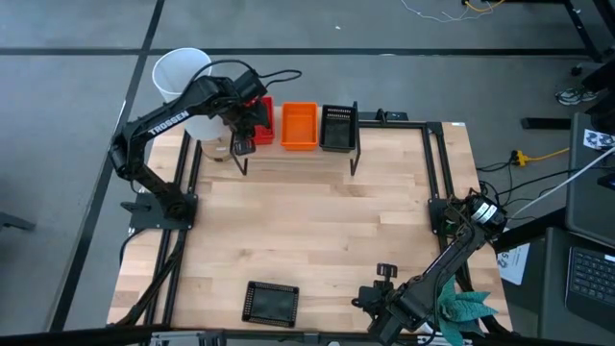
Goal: Stack baskets on shelf by color
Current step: Stack the red bin on the red bin on the shelf, then stack the black bin on the black bin on the shelf
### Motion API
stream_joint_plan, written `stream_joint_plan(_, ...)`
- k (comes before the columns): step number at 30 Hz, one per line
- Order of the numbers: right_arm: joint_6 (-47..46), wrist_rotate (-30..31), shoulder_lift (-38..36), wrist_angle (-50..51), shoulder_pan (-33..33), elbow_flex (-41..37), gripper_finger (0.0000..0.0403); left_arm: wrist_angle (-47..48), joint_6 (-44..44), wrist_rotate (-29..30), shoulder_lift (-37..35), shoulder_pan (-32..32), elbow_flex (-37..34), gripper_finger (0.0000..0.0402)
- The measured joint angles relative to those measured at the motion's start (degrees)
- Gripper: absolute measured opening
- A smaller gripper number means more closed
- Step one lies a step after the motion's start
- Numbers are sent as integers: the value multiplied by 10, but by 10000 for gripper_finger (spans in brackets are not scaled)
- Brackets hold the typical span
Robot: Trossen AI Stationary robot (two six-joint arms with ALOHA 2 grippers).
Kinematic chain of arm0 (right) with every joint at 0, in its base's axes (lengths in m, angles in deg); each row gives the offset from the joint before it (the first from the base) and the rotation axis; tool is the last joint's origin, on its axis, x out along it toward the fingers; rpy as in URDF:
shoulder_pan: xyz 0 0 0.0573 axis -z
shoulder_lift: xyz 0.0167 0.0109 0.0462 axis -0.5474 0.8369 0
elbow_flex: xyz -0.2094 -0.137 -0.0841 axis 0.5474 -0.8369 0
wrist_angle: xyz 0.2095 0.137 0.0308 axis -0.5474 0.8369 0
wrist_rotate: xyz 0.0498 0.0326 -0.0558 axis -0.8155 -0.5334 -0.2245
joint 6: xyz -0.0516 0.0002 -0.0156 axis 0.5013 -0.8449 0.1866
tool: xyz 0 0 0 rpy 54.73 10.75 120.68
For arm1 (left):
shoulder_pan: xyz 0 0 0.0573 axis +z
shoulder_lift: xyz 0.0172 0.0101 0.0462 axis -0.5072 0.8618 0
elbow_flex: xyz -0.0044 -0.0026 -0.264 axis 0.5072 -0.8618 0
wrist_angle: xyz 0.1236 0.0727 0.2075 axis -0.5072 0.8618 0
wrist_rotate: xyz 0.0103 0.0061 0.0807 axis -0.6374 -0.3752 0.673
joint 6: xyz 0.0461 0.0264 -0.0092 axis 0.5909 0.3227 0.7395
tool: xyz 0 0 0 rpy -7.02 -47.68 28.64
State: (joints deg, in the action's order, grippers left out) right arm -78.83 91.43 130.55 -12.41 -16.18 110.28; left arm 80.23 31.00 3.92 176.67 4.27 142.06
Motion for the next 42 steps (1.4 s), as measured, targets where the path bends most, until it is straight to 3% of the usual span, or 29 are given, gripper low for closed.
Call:
stream_joint_plan(18,0,0,0,-23,0,0,101,10,-100,1,-5,-34,0,67)
stream_joint_plan(27,-19,0,0,-32,0,0,101,130,-125,-8,-55,-121,0,67)
stream_joint_plan(36,-46,1,0,-45,1,0,101,158,-179,-16,-136,-201,-9,67)
stream_joint_plan(42,-45,8,0,-57,1,0,101,115,-236,-18,-238,-249,-68,66)
